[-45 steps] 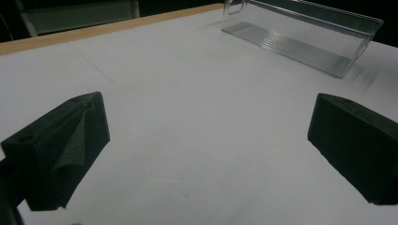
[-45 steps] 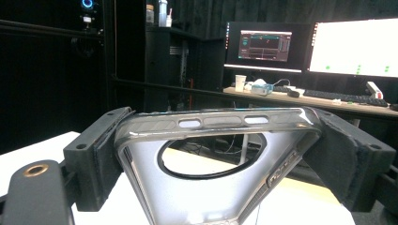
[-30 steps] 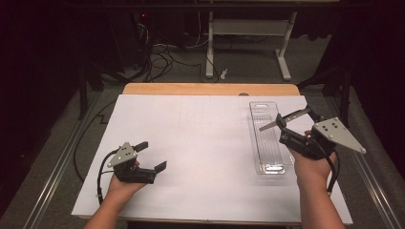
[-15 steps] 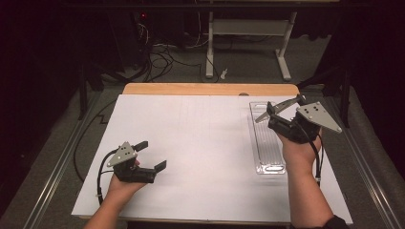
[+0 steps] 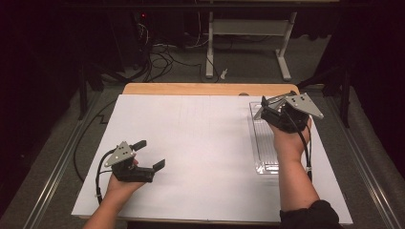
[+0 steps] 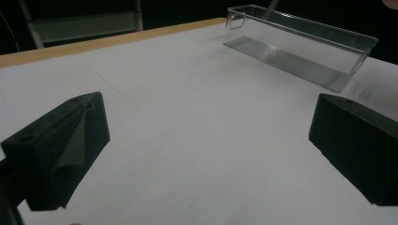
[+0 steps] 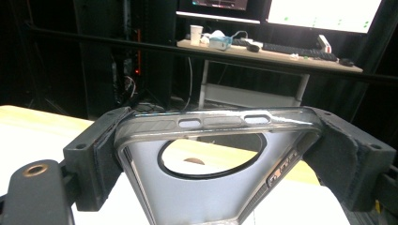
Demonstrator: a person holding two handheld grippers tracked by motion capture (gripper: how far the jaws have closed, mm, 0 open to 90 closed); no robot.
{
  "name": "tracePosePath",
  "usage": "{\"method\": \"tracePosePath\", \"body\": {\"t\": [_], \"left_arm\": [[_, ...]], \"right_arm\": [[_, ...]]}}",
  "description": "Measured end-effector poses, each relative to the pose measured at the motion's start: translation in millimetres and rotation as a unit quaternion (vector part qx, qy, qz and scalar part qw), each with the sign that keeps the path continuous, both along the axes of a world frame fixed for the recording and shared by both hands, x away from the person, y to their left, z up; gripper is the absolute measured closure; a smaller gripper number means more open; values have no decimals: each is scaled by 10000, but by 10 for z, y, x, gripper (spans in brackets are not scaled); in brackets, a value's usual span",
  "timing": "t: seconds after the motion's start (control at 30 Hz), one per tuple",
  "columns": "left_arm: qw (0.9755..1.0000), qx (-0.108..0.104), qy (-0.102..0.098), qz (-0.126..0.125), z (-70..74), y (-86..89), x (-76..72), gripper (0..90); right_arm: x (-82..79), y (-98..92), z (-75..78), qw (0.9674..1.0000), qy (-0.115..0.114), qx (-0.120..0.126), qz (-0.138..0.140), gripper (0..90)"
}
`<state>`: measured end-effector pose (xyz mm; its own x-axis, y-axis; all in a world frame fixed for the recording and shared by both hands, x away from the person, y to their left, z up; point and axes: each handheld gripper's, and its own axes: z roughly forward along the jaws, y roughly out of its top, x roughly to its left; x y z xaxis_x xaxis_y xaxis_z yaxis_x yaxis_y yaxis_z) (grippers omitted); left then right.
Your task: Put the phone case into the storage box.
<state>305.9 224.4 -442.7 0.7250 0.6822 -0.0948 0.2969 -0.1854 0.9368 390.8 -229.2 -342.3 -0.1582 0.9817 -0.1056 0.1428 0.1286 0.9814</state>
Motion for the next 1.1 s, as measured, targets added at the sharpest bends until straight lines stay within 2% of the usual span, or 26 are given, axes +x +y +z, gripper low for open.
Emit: {"method": "tracePosePath", "body": {"t": [0.17, 0.53, 0.83, 1.1], "left_arm": [[10000, -33, -18, 17, 5, 6, 1, 2], [10000, -16, -31, 5, 5, 22, 8, 2], [10000, -66, -38, 26, 9, 44, 10, 2], [10000, -80, -44, 31, 12, 42, 8, 2]], "right_arm": [[102, 40, -22, 9998, 117, 3, -164, 136], [263, 60, -81, 9990, 289, 12, -328, 135], [338, 57, -135, 9983, 374, -34, -449, 135], [395, 51, -185, 9972, 456, 28, -591, 135]]}}
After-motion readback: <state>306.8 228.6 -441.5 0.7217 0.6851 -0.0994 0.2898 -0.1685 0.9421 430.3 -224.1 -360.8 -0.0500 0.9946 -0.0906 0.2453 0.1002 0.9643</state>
